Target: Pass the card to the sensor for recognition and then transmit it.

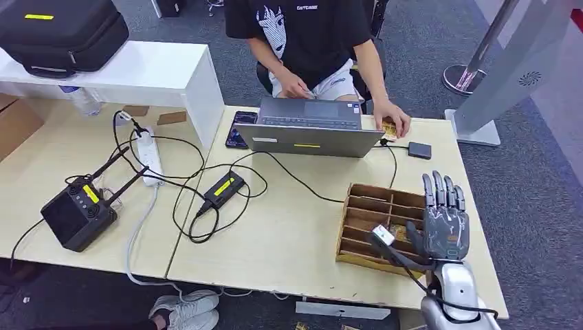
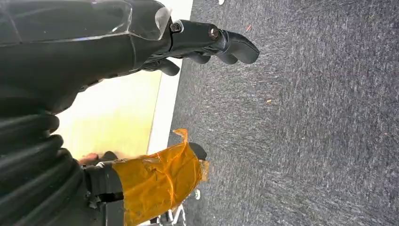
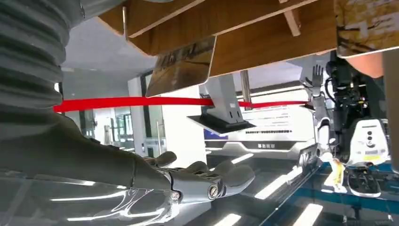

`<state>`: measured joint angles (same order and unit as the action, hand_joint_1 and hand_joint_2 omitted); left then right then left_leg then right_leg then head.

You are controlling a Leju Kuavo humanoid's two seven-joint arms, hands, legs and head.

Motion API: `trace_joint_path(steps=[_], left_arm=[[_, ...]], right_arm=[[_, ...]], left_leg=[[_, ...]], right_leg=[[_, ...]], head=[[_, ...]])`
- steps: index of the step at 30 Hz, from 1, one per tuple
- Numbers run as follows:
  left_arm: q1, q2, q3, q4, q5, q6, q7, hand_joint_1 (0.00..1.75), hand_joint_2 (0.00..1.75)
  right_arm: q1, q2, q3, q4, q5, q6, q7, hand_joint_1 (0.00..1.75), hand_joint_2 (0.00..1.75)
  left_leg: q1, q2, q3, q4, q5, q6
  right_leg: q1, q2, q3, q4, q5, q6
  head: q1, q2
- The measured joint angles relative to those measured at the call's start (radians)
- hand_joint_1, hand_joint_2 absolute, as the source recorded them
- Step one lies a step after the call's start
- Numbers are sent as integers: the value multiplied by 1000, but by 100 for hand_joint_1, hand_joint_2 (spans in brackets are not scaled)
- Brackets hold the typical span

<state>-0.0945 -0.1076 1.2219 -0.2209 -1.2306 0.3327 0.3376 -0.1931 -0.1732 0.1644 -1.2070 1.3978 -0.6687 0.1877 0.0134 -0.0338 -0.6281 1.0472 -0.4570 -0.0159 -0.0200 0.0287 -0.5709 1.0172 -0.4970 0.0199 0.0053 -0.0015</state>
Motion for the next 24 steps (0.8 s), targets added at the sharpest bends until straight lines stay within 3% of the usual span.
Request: trace_joint_path(steps=[24], left_arm=[[0,0,0,0,4,1,0,0,175]], right_arm=[[3,0,-12,-2,-36,6,-13,0,175]], left_leg=[[0,0,0,0,0,0]], right_leg=[[0,0,0,0,0,0]], head=[[0,0]])
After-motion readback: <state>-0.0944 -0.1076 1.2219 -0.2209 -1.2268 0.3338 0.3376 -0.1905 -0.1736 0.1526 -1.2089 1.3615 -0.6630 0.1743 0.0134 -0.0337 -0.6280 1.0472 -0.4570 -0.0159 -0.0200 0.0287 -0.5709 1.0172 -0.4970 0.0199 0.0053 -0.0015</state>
